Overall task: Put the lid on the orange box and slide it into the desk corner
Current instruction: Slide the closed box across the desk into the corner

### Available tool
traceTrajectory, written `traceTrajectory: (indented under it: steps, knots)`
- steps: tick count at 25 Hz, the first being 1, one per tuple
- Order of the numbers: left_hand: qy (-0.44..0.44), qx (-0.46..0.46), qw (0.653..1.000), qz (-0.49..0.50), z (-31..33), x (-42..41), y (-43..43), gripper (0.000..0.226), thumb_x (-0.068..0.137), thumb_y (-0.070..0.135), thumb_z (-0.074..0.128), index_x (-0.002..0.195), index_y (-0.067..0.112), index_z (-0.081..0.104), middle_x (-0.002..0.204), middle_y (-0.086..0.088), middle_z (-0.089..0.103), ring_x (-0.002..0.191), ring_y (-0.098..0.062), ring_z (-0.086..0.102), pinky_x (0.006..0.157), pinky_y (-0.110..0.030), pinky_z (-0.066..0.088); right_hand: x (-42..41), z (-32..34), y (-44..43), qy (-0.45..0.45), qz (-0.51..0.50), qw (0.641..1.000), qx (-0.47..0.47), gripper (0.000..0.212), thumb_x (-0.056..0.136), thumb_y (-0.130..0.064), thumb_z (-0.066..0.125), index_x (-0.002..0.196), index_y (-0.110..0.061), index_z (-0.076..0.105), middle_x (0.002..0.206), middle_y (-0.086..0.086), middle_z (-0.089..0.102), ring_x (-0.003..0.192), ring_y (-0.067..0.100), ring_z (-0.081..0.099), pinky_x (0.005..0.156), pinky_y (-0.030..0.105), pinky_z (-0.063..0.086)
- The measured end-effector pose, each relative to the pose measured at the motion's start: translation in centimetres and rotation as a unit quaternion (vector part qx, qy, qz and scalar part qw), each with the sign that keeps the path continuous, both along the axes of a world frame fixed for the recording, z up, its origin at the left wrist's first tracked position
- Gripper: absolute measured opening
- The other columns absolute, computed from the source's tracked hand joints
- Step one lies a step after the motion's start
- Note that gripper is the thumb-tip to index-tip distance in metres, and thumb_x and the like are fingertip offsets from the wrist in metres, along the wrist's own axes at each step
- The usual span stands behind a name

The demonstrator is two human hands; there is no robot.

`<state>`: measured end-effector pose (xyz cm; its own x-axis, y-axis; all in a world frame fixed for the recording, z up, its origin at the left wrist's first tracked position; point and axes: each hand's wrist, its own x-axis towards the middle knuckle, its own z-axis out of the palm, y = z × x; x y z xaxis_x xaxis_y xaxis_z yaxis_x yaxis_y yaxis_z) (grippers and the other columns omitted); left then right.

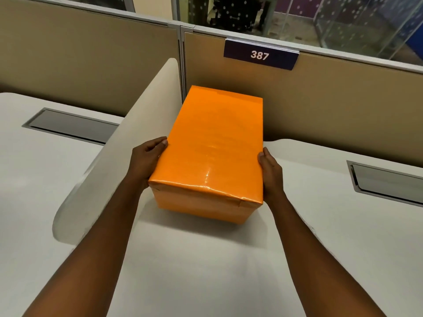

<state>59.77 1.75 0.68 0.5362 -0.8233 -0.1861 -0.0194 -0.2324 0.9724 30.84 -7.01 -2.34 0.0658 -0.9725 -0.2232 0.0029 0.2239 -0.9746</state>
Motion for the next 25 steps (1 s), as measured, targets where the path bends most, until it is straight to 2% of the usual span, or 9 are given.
traceTrajectory:
  steps: [2, 4, 6, 9, 12, 18, 25]
  knots:
    - [-0.039, 0.001, 0.999, -0.003, -0.1, 0.8, -0.2, 0.037, 0.094, 0.029, 0.058, 0.128, 0.016, 0.062, 0.124, -0.001, 0.063, 0.094, -0.006, 0.061, 0.074, -0.023, 0.047, 1.1, -0.4, -0.6, -0.001, 0.011, 1.000, 0.001, 0.051, 0.097, -0.033, 0.043, 0.145, -0.021, 0.031, 0.129, -0.004, 0.051, 0.091, 0.001, 0.058, 0.061, 0.015, 0.049]
    - [-0.097, 0.018, 0.995, -0.016, -0.4, 1.0, -0.3, 0.038, 0.097, 0.025, 0.054, 0.132, 0.011, 0.058, 0.133, -0.008, 0.061, 0.108, -0.018, 0.060, 0.089, -0.029, 0.046, 1.9, -0.7, -0.9, 0.002, 0.008, 1.000, 0.004, 0.055, 0.097, -0.034, 0.044, 0.147, -0.019, 0.027, 0.142, 0.000, 0.044, 0.097, 0.005, 0.057, 0.066, 0.016, 0.049]
    - [-0.180, 0.053, 0.982, -0.023, -0.5, 1.0, -0.7, 0.040, 0.098, 0.021, 0.050, 0.135, 0.005, 0.054, 0.139, -0.015, 0.057, 0.125, -0.030, 0.055, 0.103, -0.039, 0.041, 2.6, -1.1, -1.2, -0.005, -0.001, 1.000, 0.006, 0.057, 0.096, -0.035, 0.046, 0.147, -0.019, 0.026, 0.150, 0.004, 0.037, 0.110, 0.012, 0.052, 0.078, 0.024, 0.048]
    - [-0.293, 0.070, 0.953, -0.025, -0.2, 0.7, -1.3, 0.040, 0.099, 0.016, 0.049, 0.135, 0.001, 0.052, 0.137, -0.021, 0.058, 0.127, -0.036, 0.053, 0.108, -0.042, 0.038, 3.4, -1.9, -1.1, -0.011, -0.012, 1.000, 0.007, 0.058, 0.095, -0.037, 0.046, 0.147, -0.022, 0.026, 0.152, 0.005, 0.035, 0.123, 0.020, 0.048, 0.094, 0.038, 0.046]
    - [-0.369, 0.041, 0.928, -0.039, 0.2, 0.2, -2.0, 0.043, 0.095, 0.014, 0.056, 0.135, 0.000, 0.052, 0.138, -0.021, 0.056, 0.129, -0.035, 0.052, 0.111, -0.042, 0.035, 4.2, -2.2, -1.2, -0.016, -0.028, 0.999, 0.007, 0.056, 0.095, -0.038, 0.047, 0.146, -0.025, 0.027, 0.150, 0.004, 0.037, 0.124, 0.023, 0.049, 0.098, 0.043, 0.046]
    - [-0.427, 0.073, 0.895, -0.111, -0.8, -1.2, -2.5, 0.047, 0.094, 0.029, 0.057, 0.132, 0.002, 0.056, 0.144, -0.019, 0.051, 0.136, -0.035, 0.042, 0.115, -0.046, 0.029, 5.3, -1.9, -1.8, 0.002, -0.024, 1.000, -0.015, 0.048, 0.096, -0.036, 0.044, 0.143, -0.029, 0.035, 0.142, 0.000, 0.047, 0.119, 0.021, 0.054, 0.099, 0.049, 0.046]
    - [-0.414, 0.061, 0.904, -0.090, -1.0, -0.5, -3.5, 0.047, 0.093, 0.033, 0.058, 0.129, 0.004, 0.060, 0.141, -0.015, 0.053, 0.130, -0.032, 0.048, 0.111, -0.043, 0.033, 5.8, -1.4, -2.6, 0.045, -0.006, 0.998, -0.036, 0.047, 0.097, -0.039, 0.041, 0.143, -0.031, 0.035, 0.141, 0.001, 0.049, 0.120, 0.022, 0.053, 0.101, 0.050, 0.045]
